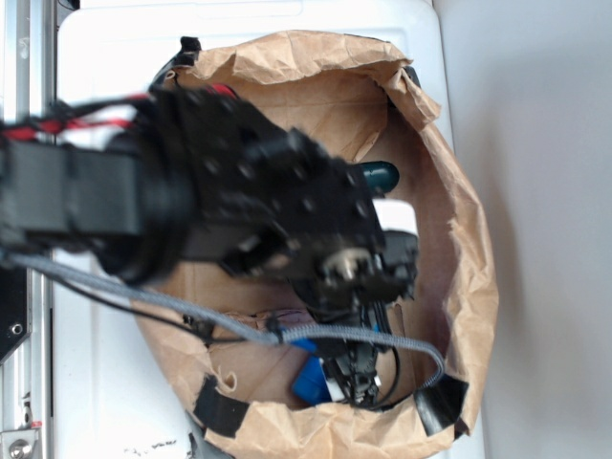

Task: Grab the blue bottle.

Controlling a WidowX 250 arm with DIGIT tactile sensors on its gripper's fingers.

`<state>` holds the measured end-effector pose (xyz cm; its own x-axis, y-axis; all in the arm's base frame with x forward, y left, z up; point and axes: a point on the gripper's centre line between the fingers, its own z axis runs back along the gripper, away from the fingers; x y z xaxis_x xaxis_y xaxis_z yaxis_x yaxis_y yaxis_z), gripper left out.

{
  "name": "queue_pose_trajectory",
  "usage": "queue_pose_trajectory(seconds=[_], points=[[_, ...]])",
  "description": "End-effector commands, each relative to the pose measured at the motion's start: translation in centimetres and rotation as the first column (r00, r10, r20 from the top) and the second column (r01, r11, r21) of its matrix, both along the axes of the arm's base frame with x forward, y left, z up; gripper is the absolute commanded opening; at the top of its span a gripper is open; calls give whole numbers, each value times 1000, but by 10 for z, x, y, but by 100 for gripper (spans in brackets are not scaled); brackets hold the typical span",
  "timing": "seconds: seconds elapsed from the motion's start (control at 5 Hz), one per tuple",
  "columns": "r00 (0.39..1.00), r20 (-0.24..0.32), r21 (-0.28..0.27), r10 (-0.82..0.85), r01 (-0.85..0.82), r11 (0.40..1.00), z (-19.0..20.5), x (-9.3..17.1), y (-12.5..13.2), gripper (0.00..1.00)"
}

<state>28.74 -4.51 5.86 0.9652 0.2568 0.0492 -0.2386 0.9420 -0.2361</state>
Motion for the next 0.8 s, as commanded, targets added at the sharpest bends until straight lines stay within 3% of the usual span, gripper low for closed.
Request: queue_pose_trajectory(seconds=[0.0, 0.2, 0.6], points=[[998, 60, 80, 1, -5, 997, -16, 24, -26, 100], [999, 42, 117, 3, -7, 993, -39, 23, -15, 0], [989, 50, -4, -139, 140, 990, 38, 21, 14, 0]])
